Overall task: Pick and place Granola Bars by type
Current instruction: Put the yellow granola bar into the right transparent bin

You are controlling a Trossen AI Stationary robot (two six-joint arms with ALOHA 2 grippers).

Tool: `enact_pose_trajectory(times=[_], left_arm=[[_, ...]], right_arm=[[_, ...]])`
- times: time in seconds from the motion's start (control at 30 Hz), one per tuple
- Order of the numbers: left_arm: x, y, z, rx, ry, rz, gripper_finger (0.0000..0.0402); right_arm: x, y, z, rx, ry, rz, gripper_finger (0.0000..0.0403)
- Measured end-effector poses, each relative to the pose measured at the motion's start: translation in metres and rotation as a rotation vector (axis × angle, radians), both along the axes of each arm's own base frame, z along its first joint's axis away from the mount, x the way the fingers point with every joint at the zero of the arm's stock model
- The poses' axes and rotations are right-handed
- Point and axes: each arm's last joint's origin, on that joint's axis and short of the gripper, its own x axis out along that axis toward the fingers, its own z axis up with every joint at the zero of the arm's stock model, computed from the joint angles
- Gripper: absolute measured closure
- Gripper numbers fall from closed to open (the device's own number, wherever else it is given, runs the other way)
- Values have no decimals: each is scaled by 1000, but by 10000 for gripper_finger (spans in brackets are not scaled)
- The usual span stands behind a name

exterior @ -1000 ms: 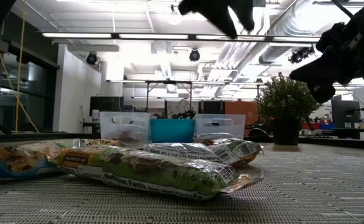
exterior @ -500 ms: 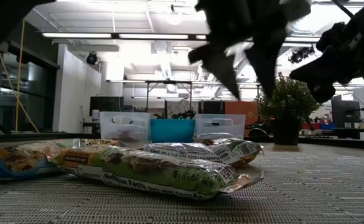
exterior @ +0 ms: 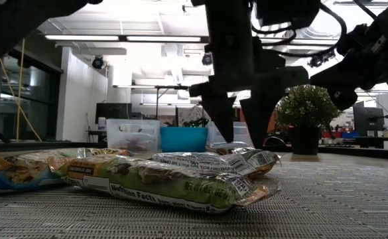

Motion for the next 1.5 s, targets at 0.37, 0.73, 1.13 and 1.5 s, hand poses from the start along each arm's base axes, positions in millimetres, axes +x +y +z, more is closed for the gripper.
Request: enact_pose_trajectory(times=[0.37, 0.73, 1.13, 1.5], left_arm=[[4, 0, -20, -42, 38, -7, 117], [6, 0, -24, -37, 37, -11, 117], [7, 0, -24, -37, 28, -5, 118], [8, -1, -24, -60, 22, -8, 190]], right_arm=[[0, 0, 0, 0, 2, 0, 402], [0, 0, 0, 1, 2, 0, 402], [0, 0, 0, 0, 2, 0, 402], [0, 0, 0, 0, 2, 0, 402]])
